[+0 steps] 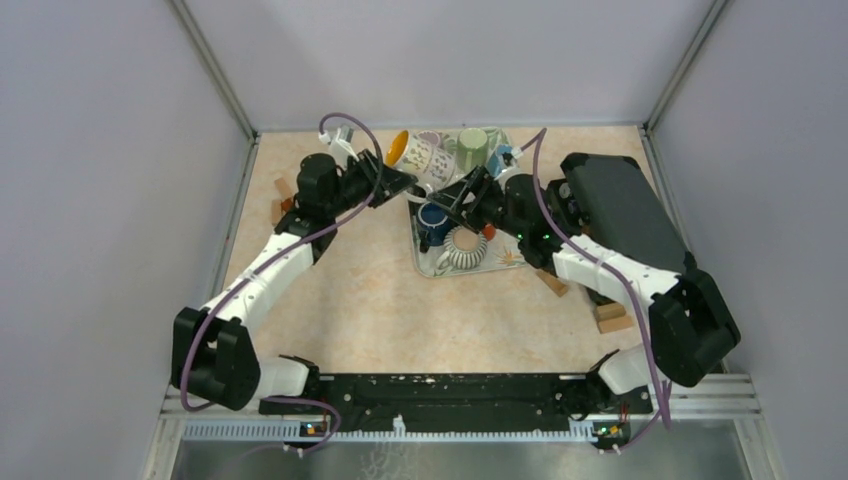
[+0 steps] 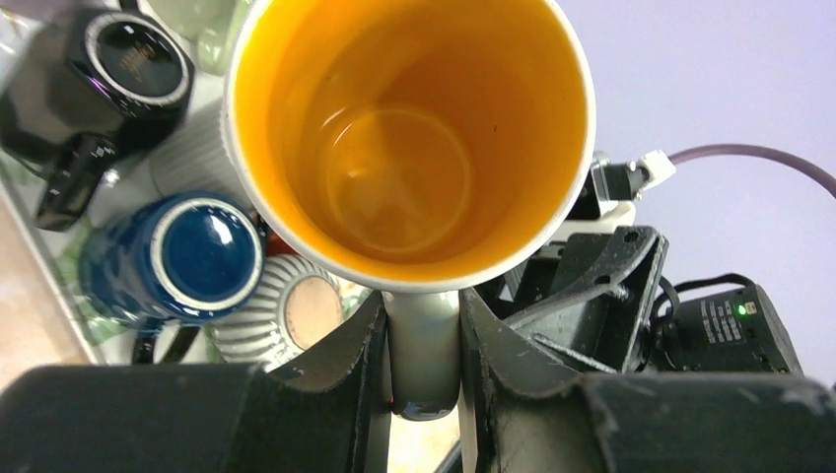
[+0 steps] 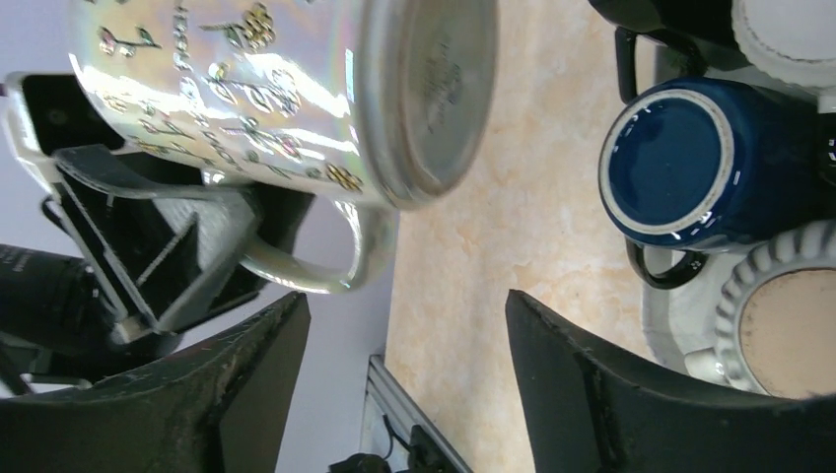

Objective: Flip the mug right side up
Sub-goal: Turn over the cup on the tray.

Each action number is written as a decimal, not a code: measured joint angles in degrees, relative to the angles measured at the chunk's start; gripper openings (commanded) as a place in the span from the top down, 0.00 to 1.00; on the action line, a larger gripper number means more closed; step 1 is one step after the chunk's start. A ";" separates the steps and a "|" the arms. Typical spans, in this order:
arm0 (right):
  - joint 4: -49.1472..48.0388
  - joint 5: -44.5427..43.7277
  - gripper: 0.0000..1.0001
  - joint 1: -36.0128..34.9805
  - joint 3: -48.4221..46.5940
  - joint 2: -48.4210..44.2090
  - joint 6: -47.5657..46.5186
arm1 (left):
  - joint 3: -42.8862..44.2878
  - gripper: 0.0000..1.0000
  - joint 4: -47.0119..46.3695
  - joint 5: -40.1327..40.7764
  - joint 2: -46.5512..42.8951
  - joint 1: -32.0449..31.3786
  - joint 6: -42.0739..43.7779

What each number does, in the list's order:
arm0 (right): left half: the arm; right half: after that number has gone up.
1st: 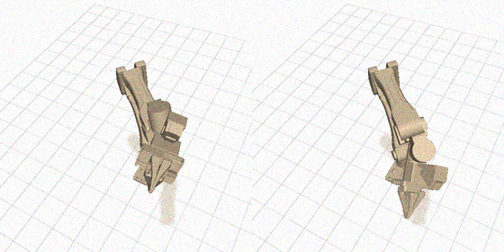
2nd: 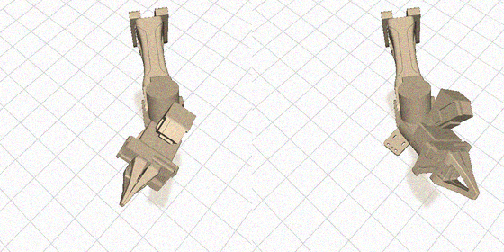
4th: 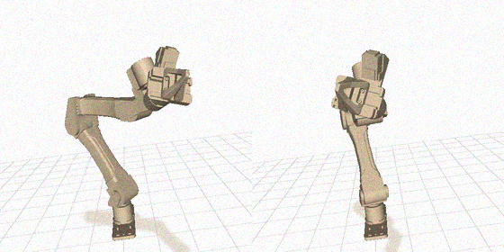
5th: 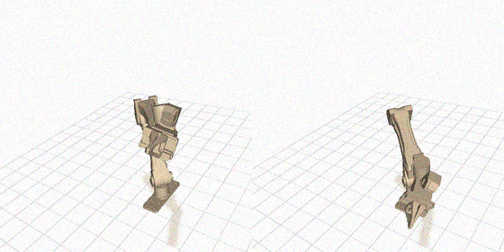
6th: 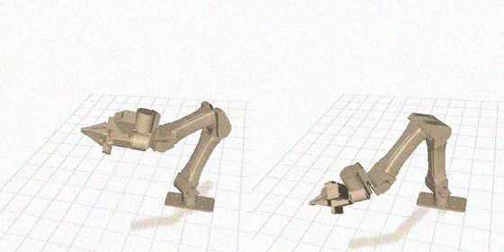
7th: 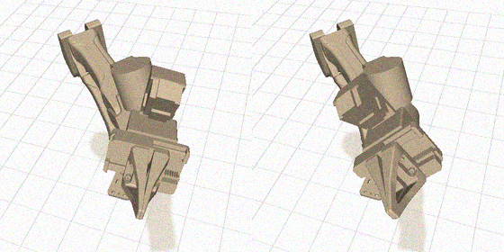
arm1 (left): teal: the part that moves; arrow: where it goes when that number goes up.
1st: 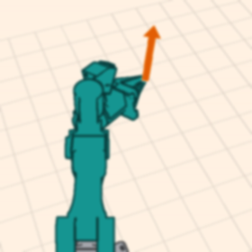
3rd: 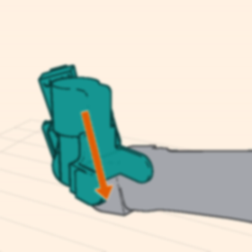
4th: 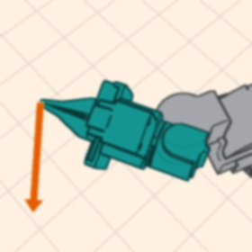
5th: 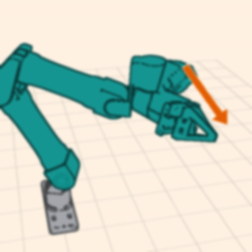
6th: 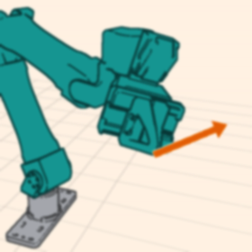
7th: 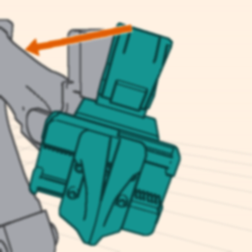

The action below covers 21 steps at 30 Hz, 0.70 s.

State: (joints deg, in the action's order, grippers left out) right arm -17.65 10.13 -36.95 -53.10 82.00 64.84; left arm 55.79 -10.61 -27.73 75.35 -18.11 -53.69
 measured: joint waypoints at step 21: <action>22.21 -10.82 0.01 0.00 -2.93 -12.02 -16.76 | 13.49 1.00 13.42 19.28 7.19 4.31 22.97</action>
State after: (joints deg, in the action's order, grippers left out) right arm 4.56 -0.69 -36.95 -56.03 69.97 48.07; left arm 69.28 2.81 -8.45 82.54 -13.80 -30.72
